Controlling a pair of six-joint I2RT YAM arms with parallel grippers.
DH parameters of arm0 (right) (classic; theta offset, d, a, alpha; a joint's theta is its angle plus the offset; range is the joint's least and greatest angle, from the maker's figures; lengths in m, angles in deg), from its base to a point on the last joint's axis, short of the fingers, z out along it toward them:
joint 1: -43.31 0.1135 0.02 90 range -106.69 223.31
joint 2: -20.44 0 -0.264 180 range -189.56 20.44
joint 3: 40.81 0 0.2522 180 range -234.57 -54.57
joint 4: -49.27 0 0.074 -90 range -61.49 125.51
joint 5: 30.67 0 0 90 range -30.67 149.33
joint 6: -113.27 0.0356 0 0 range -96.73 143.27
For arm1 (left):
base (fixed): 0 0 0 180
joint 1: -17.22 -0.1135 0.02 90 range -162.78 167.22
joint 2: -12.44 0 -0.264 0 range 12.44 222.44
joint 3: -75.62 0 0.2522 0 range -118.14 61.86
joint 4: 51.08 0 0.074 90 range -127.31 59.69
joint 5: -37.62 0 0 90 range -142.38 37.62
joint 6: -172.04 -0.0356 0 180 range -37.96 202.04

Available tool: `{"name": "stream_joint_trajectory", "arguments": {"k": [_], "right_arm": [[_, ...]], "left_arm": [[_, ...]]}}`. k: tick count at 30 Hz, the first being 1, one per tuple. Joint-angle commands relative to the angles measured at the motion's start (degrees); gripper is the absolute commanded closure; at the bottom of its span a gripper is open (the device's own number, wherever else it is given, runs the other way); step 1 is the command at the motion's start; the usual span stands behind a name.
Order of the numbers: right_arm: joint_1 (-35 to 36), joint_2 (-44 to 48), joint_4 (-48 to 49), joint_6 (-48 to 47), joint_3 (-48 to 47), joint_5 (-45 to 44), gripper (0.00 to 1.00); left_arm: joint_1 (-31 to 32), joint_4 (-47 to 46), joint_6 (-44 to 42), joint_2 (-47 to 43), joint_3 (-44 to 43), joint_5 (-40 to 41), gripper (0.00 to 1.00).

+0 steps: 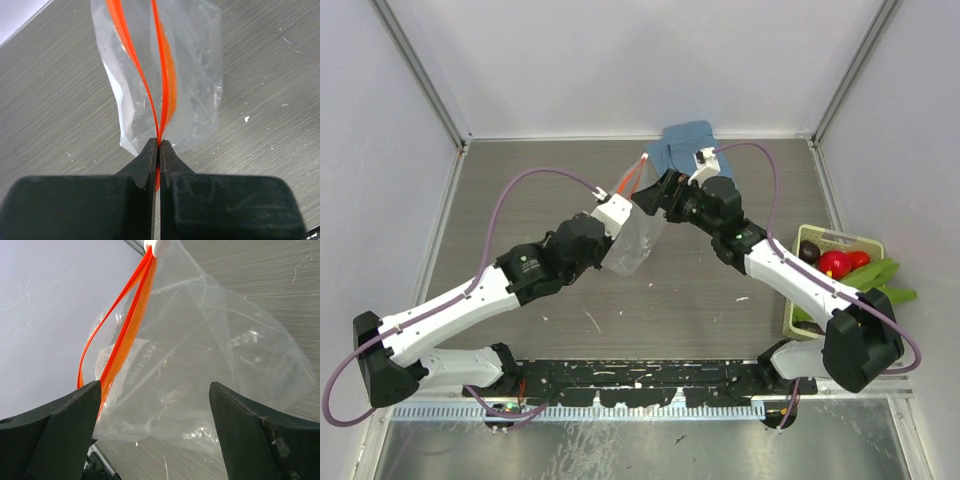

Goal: Place the food in the zip-top bag and seal the zipper
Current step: Open the zipper of the food storage bag.

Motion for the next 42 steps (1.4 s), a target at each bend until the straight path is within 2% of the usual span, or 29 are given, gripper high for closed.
{"name": "stream_joint_trajectory", "arguments": {"k": [1,12,23,35,36,38,40,42], "right_arm": [[0.53,-1.77,4.08,3.97,-3.64,1.39,0.08],[0.9,-3.58,1.09,6.54,-4.98,1.7,0.13],[0.91,-4.11,-1.27,7.15,-4.66,-0.12,0.15],[0.9,-4.17,-2.15,4.37,-2.15,-0.89,0.46],[0.91,-3.59,-2.07,3.87,-1.71,-1.36,0.49],[0.91,-2.24,-2.14,2.6,-0.87,-2.45,0.56],[0.89,-1.02,-1.82,1.0,0.21,-3.4,0.67],[0.91,0.22,-1.02,-0.64,1.46,-4.24,0.73]], "left_arm": [[2.6,-4.75,-1.92,-1.08,-0.03,6.44,1.0],[6.8,-5.59,-4.2,2.03,0.08,11.71,1.0],[8.1,-7.2,-4.47,3.74,0.13,12.68,1.0],[9.33,-10.53,-4.02,4.27,2.53,12.17,0.99],[9.35,-10.71,-3.84,4.23,2.7,11.91,0.95],[9.35,-10.76,-3.05,3.85,2.98,10.98,0.79],[9.35,-10.64,-2.09,3.18,3.12,9.26,0.69],[9.36,-10.34,-0.72,2.27,2.96,7.47,0.59]]}}
